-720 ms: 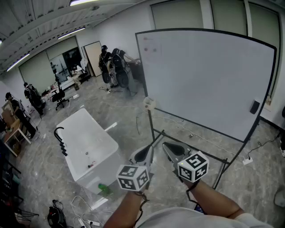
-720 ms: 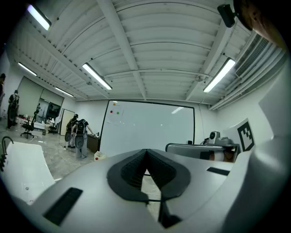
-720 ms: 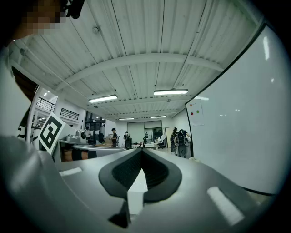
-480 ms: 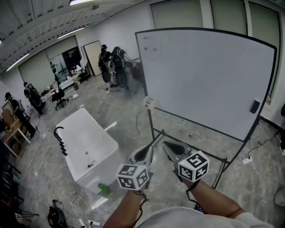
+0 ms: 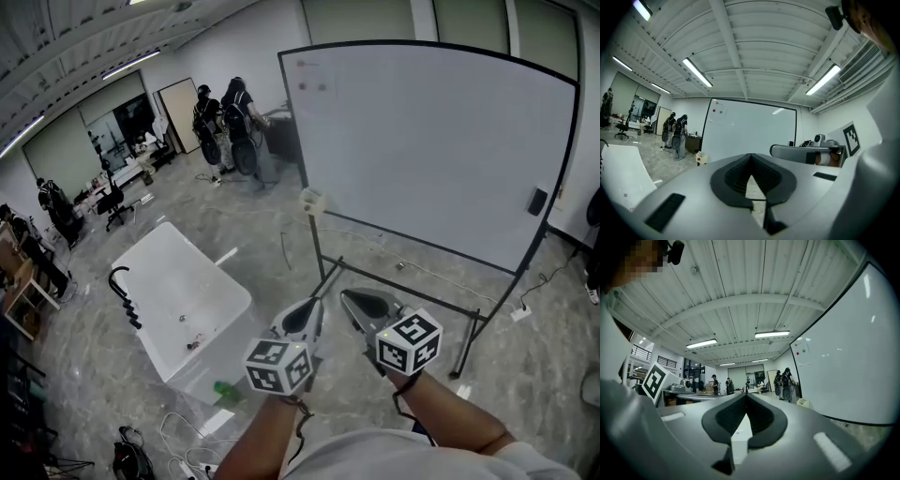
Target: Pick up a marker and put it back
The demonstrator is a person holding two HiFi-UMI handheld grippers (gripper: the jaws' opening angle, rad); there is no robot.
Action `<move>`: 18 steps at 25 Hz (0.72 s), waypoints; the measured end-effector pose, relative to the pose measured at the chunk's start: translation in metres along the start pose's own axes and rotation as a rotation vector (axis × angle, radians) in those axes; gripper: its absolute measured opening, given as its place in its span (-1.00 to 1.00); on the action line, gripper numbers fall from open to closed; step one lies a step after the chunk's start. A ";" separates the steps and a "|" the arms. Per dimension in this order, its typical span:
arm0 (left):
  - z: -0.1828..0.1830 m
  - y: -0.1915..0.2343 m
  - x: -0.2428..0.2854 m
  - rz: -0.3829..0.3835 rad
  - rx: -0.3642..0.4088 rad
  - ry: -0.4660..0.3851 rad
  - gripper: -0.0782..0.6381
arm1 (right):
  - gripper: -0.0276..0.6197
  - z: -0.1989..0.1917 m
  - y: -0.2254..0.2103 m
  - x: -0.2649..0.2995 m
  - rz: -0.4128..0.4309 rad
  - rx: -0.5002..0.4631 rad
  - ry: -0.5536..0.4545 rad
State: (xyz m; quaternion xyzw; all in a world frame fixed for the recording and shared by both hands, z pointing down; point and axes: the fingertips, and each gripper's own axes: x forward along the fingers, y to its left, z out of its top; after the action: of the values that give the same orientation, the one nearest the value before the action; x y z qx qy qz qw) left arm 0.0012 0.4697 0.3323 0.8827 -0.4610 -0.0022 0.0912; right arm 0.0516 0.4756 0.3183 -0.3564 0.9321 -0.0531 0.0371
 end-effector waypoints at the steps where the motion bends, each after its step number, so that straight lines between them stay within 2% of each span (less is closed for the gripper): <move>1: -0.001 0.007 -0.004 -0.007 0.001 0.005 -0.78 | -0.91 -0.002 0.005 0.006 -0.007 0.006 -0.002; 6: -0.001 0.047 -0.020 -0.017 0.013 0.022 -0.78 | -0.91 -0.011 0.025 0.039 -0.038 0.009 -0.013; 10: -0.001 0.063 -0.015 -0.022 0.003 0.026 -0.78 | -0.91 -0.017 0.020 0.049 -0.055 0.014 0.007; 14: -0.013 0.078 0.007 -0.031 -0.018 0.039 -0.78 | -0.91 -0.026 -0.005 0.064 -0.075 0.006 0.024; 18: -0.019 0.106 0.058 -0.012 -0.028 0.044 -0.78 | -0.91 -0.033 -0.058 0.094 -0.075 0.002 0.028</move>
State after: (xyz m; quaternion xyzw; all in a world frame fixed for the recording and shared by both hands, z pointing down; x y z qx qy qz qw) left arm -0.0505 0.3665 0.3734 0.8838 -0.4538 0.0102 0.1135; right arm 0.0159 0.3723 0.3554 -0.3902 0.9185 -0.0602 0.0225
